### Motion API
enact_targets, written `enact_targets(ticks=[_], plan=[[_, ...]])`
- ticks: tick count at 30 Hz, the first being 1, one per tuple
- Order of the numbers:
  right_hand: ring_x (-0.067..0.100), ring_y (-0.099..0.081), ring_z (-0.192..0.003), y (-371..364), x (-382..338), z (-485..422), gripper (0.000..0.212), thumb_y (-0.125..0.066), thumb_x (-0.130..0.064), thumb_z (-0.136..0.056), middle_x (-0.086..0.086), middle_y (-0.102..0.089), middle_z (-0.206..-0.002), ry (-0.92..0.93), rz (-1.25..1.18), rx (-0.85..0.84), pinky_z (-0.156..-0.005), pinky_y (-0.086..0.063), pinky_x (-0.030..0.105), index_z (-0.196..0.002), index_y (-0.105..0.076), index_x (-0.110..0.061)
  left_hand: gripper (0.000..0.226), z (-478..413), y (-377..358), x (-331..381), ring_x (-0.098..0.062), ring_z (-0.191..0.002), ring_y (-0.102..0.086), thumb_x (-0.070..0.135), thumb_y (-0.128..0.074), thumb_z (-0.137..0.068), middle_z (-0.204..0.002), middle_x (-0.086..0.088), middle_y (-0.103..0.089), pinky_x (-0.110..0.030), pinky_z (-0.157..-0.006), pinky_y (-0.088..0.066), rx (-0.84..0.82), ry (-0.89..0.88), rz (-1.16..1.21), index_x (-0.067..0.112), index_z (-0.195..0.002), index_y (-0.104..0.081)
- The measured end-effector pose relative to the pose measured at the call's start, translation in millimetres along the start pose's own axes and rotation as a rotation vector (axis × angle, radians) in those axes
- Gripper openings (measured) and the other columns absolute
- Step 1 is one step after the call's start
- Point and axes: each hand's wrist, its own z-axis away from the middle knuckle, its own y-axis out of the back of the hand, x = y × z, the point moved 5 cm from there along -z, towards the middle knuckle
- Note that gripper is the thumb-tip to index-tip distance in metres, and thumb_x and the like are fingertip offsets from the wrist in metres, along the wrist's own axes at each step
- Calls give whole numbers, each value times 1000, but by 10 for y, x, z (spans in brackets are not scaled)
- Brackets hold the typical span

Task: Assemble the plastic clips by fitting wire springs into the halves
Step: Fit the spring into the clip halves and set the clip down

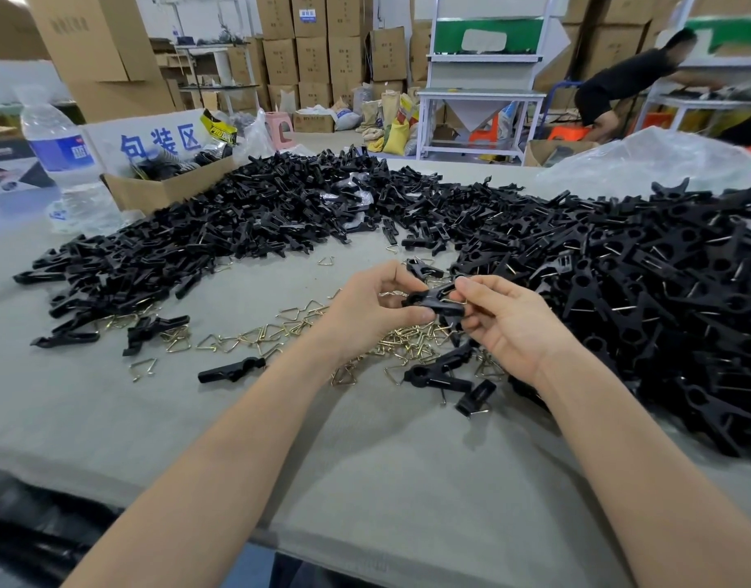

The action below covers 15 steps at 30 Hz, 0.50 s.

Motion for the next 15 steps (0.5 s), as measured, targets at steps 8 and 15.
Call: enact_targets(ticks=[8,15], plan=[[10,-51,-50,-10,69,7,15,-70,-24,-81,-3,-61,-61,-117,53,23,-45,-43,19,-76,-66,-11,25,-21,8,-13,-20,-76,-63,16,-82,-73,-97,3,-72,-43,-82,-52,39,-50,8,31,-81,-63],[8,-49,-47,-7,-51,20,27,-67,-16,-87,-2,-54,-57,102,318,79,-47,-44,21,-60,-62,-15,27,-11,4,-7,-5,-65,-59,17,-82,-73,-94,5,-72,-31,-75,-51,34,-46,-19,36,-77,-63]])
